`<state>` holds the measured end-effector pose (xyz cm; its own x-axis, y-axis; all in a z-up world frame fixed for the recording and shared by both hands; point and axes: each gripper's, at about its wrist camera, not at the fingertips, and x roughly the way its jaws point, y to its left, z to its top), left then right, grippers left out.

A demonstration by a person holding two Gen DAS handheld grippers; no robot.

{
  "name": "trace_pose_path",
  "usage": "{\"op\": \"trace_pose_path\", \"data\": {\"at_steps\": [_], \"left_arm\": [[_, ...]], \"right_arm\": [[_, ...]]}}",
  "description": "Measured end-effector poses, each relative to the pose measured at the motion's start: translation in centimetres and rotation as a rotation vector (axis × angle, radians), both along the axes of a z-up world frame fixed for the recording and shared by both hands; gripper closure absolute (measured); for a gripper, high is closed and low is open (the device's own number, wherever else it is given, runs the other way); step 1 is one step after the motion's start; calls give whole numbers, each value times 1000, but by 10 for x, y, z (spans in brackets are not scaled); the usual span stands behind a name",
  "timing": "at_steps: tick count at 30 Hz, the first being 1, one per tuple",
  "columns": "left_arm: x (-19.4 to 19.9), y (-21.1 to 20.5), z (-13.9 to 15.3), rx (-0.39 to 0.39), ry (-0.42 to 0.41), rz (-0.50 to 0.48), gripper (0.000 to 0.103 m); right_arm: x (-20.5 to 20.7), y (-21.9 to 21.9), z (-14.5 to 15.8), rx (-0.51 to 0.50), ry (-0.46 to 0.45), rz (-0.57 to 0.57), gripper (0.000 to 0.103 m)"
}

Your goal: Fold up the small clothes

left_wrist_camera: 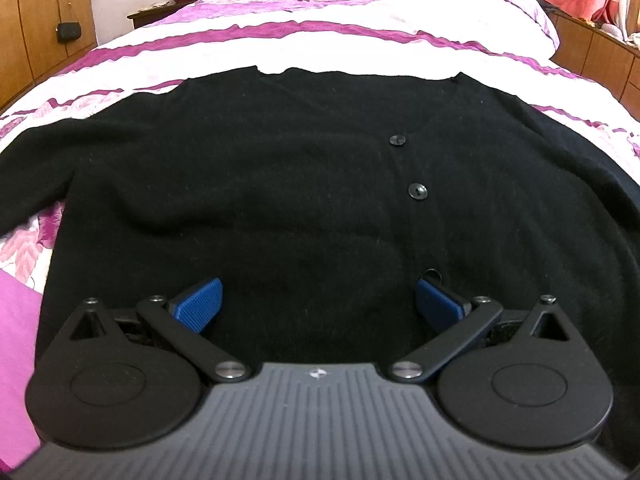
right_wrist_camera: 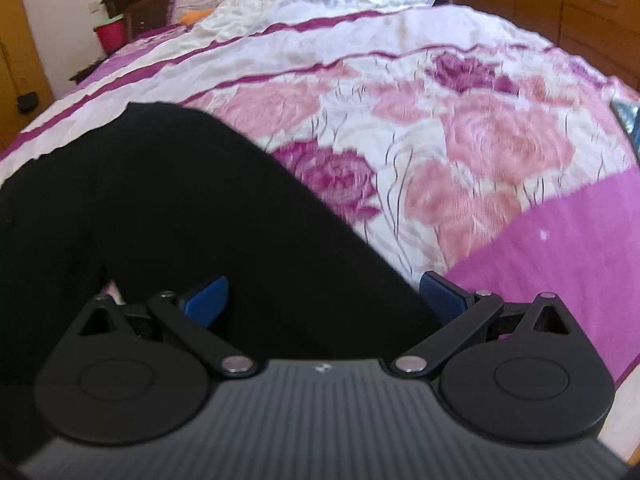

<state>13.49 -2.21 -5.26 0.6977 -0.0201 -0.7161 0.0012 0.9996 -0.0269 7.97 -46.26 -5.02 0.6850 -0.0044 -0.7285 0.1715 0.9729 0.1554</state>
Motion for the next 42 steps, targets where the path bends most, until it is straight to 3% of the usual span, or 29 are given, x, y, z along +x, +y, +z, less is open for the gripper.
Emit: {"op": "trace_pose_path", "data": {"at_steps": [5,7,12,15,20,30,42], "left_arm": [[0,-3,-2,15,2,1,0],[1,-3,-3,19,0,-7,0],[-3,-2,-4,24,-15,-26,0],[-7,-2,-4,31,-34,-32,0],[-10,3,2,7,-38,-38,0],[-19,11,19,-9,-53,-41,0],[-33,39,43,-27,-112,0,0]], "right_arm": [[-6,1,1,-7,-12,38,0],[-8,3,4,-9,-23,36,8],[-19,2,17,11,-59,17,63],[-23,0,21,29,-81,12,80],[-28,3,39,70,-154,23,86],[-20,29,92,205,-320,102,87],[17,90,138,244,-432,251,87]]}}
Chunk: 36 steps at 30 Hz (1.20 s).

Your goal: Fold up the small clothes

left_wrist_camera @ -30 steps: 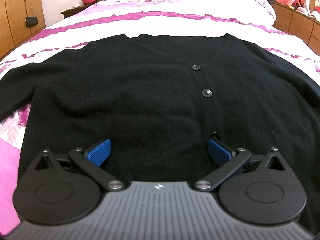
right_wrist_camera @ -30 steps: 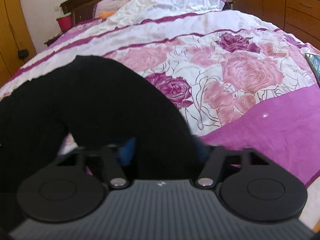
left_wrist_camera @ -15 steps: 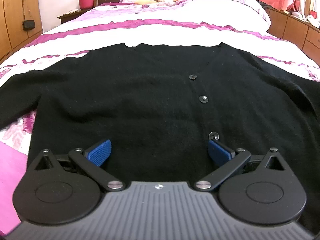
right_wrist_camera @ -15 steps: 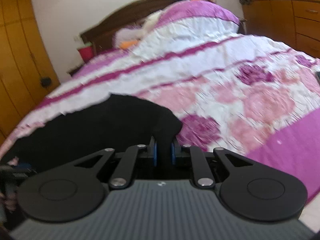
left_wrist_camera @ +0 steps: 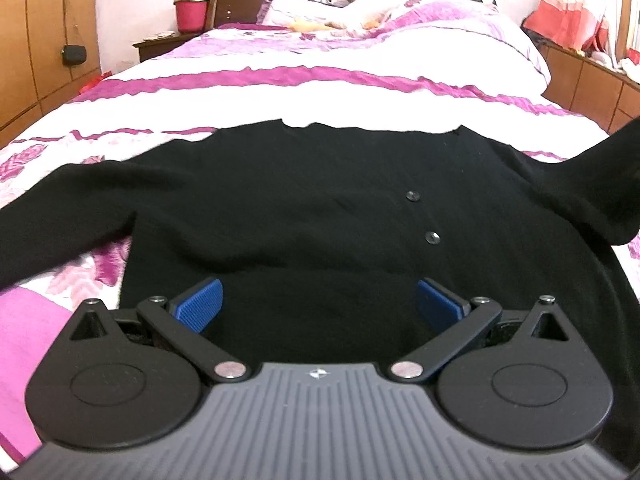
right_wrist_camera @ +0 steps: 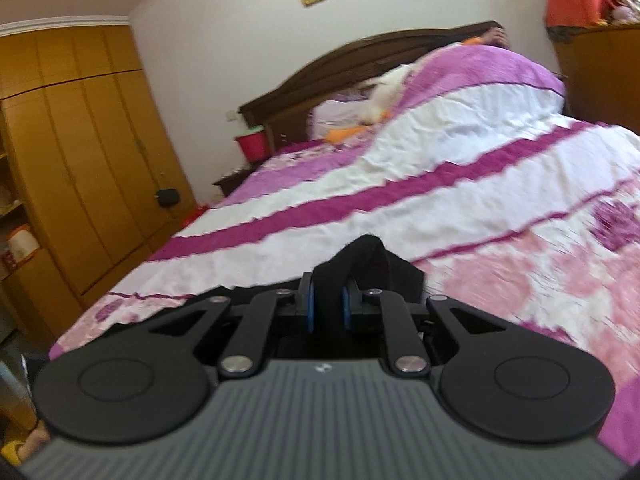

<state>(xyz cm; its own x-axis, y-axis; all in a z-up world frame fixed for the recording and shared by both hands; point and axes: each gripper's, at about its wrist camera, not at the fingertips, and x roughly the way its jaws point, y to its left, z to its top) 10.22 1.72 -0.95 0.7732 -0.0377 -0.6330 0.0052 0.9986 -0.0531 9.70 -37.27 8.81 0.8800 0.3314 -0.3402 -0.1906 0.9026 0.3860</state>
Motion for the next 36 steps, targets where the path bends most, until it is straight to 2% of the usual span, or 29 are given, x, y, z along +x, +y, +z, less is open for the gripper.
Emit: {"op": "trace_pose_path", "data": {"at_steps": [6,11,18,26,31,33,36], "left_arm": [[0,16,7,5,-15,26,0],[1,32,11,8,-26,48,0],[3,50,7,-1,-17,75,0],[6,63,-3,-17,3,86,0],[7,64,-4,-38,6,82,0],[6,62,-1,-52,3,72,0],[4,54,5,-70,-6,46,0]], "right_arm": [[28,49,11,-6,4,93,87],[54,96,2,-18,59,172,87],[91,156,-35,-41,187,261,87],[124,186,-84,-24,316,259,84],[124,185,-86,6,317,215,73],[115,182,-78,-3,285,213,60],[104,173,-64,-20,231,218,54]]}}
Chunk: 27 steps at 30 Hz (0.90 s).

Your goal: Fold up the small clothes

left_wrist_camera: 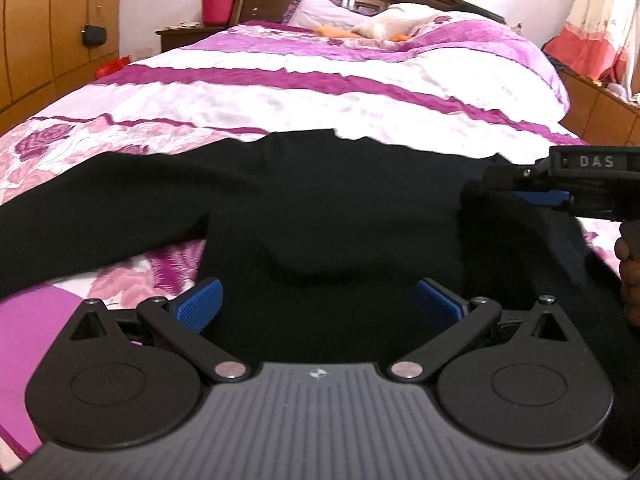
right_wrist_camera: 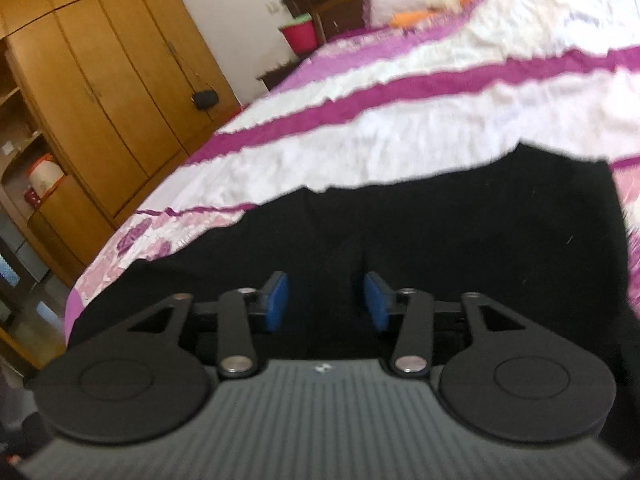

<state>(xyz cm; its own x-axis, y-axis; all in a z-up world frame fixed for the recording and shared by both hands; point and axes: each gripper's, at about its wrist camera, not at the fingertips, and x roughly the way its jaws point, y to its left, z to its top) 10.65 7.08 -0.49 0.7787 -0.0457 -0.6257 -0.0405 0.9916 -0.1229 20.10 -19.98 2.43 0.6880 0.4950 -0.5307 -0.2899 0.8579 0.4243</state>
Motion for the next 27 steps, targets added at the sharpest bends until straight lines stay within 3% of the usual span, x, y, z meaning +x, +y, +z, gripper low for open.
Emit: {"op": "trace_pose_path", "data": {"at_steps": [4,11,19,24,27], "left_arm": [[-3,-18,9,-6,-16,-47,0],[-9,-62,23,16,-41,-154,0],[-6,-134,18,70,-15,-316,0],[0,-179,1,138,-2,-401,0],[5,-196,-10,180,1,-407,9]], "right_arm": [[-11,-22,13,-3,-20,-29,54],[-44,-77,19,-28,-25,-216,54],[-73,-107,-6,-156,37,-326,54],[-91,-121,-22,-144,46,-347,54],[-99,-126,-31,-145,52,-354,54]]}}
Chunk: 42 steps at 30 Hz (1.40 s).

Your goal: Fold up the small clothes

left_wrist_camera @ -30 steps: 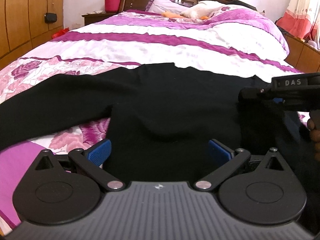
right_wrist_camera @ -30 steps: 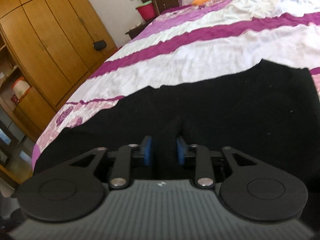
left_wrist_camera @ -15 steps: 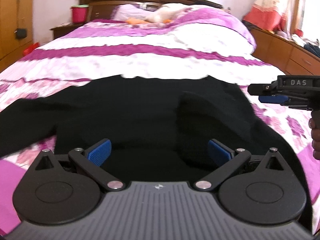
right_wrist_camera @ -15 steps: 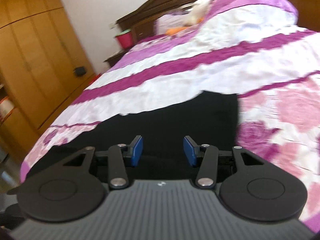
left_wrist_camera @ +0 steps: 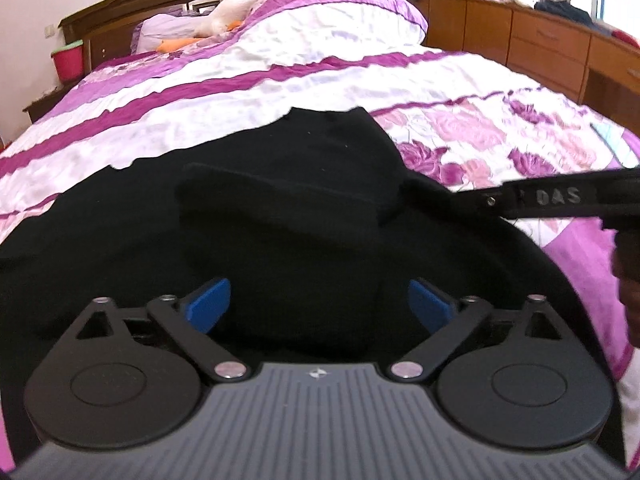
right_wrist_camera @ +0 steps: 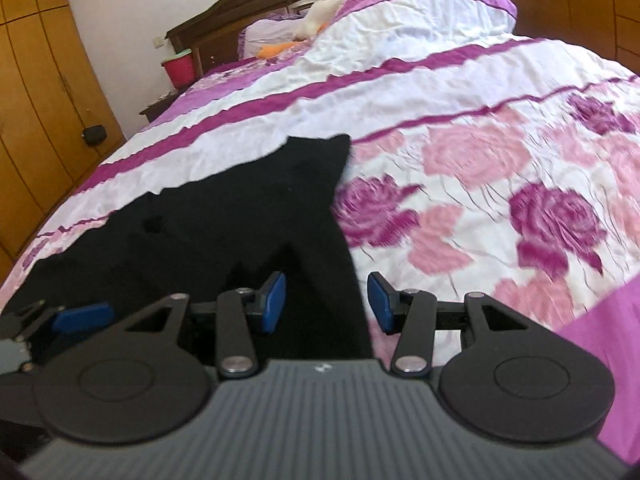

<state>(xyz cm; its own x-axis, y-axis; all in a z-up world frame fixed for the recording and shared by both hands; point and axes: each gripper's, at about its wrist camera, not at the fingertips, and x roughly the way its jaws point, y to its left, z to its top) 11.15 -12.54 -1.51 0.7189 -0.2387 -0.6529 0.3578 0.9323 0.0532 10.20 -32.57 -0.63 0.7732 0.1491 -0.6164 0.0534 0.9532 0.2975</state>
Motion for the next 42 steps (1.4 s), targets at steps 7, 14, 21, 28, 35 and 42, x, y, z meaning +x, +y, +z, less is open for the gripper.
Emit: {"op": "trace_pose_path", "data": {"at_steps": [7,14,21,28,35,42], "left_arm": [[15,-16,-23,110,-33,22,30],[7,5,-3,16,-83,44,90],[-3,67,27,-59,-183,227,91],[5,145,17,-121,-108,447,91],[9,205,-2,-205,-34,563,89],[8,233,6,-313,-52,547,61]], "right_arm": [[-10,-4,-14,13,2,4,54],[-11,1,-22,-14,4,14,54],[-11,5,-22,-45,4,16,55],[-9,14,-22,-96,12,23,54],[-7,17,-20,-123,33,35,54],[-1,10,-4,-96,22,55,54]]}}
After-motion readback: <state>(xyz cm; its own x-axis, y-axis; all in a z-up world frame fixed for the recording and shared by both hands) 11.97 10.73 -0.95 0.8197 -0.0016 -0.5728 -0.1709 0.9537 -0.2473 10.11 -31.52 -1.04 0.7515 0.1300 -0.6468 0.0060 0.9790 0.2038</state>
